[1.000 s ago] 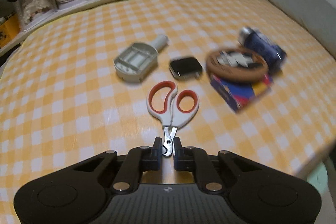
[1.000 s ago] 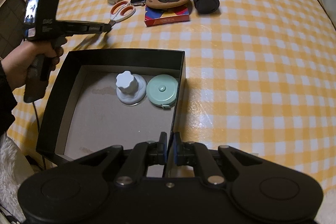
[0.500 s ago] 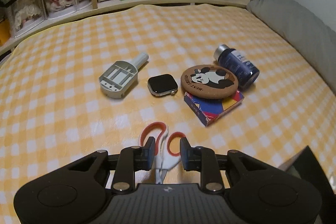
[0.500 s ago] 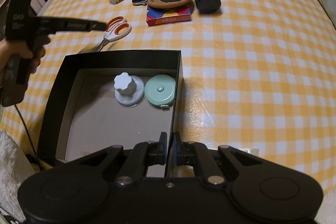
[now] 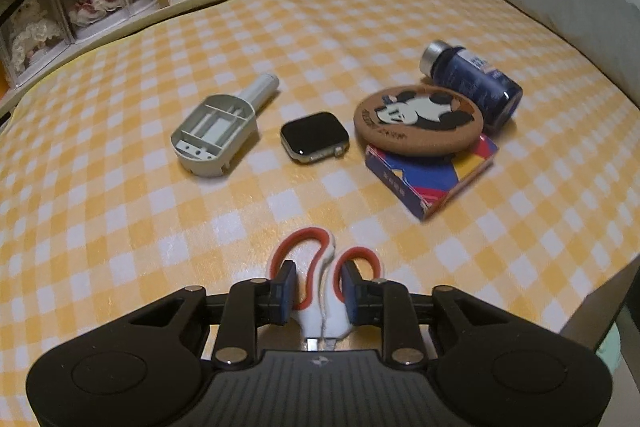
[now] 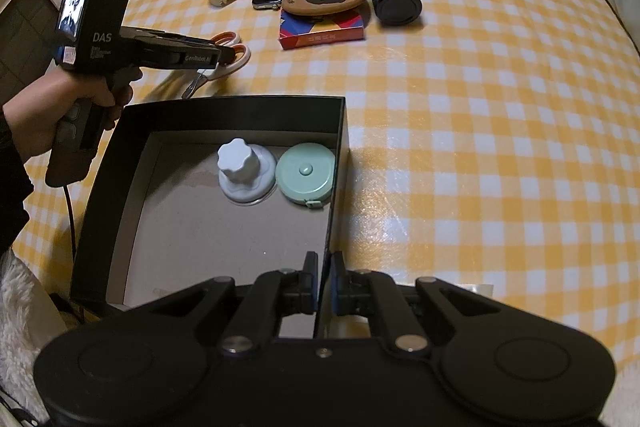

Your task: Organize rigid objects

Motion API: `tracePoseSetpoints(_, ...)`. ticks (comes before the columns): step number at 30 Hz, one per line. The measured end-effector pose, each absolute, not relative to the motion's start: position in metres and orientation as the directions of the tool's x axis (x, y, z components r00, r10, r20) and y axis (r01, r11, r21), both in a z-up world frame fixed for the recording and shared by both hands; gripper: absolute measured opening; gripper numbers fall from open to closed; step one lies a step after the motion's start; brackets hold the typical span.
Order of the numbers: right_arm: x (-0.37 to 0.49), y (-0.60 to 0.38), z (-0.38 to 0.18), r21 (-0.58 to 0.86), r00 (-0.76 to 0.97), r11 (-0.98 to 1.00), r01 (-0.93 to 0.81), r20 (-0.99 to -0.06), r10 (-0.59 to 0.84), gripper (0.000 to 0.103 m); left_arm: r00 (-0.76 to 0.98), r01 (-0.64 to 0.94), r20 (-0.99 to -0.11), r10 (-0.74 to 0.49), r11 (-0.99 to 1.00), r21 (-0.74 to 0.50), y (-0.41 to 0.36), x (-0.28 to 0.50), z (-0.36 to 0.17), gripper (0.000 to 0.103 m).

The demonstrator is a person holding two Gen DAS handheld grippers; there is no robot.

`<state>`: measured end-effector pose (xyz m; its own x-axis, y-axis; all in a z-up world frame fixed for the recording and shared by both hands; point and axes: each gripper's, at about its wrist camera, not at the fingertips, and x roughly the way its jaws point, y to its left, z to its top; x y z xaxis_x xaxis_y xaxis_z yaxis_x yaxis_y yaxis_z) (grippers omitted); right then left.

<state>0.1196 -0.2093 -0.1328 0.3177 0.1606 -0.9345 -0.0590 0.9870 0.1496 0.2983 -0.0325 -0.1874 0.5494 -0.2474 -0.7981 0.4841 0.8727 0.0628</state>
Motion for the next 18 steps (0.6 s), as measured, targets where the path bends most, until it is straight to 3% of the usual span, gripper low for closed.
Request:
tracePoseSetpoints(2, 0.120, -0.209, -0.133, 0.150, 0.318, 0.987, -0.059, -0.934, 0.161, 0.007, 0.537, 0.504, -0.810, -0.237, 0.860, 0.081, -0.036, 0.296, -0.186, 0.019)
tracePoseSetpoints(7, 0.120, -0.209, -0.133, 0.151, 0.318, 0.987, -0.059, -0.934, 0.162, 0.007, 0.557, 0.497, -0.802, -0.218, 0.860, 0.111, -0.036, 0.292, -0.182, 0.018)
tracePoseSetpoints(18, 0.121, -0.211, -0.136, 0.159, 0.312, 0.986, -0.056, -0.935, 0.168, 0.006, 0.598, 0.504, -0.729, -0.332, 0.863, 0.020, -0.027, 0.273, -0.116, 0.018)
